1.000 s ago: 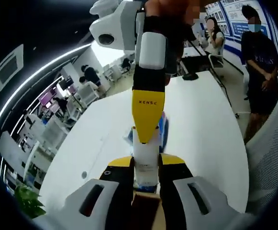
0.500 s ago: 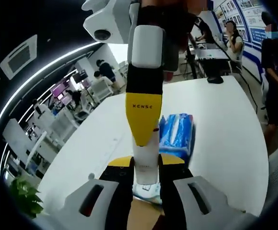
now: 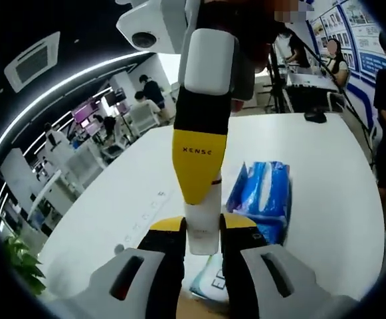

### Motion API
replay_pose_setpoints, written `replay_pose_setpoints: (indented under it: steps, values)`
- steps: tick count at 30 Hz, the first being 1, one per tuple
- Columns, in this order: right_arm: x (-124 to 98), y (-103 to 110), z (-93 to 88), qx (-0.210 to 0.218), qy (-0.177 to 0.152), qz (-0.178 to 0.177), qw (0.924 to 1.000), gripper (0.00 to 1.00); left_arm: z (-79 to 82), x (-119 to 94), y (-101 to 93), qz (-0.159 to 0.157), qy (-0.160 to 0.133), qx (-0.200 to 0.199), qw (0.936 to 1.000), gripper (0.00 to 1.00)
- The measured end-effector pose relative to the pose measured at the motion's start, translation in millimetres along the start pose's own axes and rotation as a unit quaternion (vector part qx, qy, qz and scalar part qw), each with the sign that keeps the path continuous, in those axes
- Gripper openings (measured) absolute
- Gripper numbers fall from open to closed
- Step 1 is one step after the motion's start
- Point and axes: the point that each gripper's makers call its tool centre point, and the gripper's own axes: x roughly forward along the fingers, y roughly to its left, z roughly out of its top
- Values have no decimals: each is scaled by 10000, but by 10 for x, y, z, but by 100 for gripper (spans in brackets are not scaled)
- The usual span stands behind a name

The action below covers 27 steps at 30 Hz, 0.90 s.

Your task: Operate the shoe box by opening the lid, removing the specified soft item, and placing it in the target area until the item is outside and the box remains undamaged.

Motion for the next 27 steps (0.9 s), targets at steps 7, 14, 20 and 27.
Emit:
replay_pose_setpoints:
  steps: [7, 14, 20, 27]
  values:
    - [108, -171, 107, -102, 120, -122, 9998, 17, -46, 207, 126, -39, 47, -100, 9999, 19]
    - [265, -372, 162, -205, 280, -189, 9992, 17, -126, 333, 124, -129, 141, -184, 9996, 19]
    - [382, -524, 142, -267, 431, -231, 9984, 17, -203, 456, 91, -238, 208, -320, 9990, 19]
    - [510, -641, 83, -687, 746, -346, 9942, 17, -321, 618, 19, -413, 339, -412, 9977, 20]
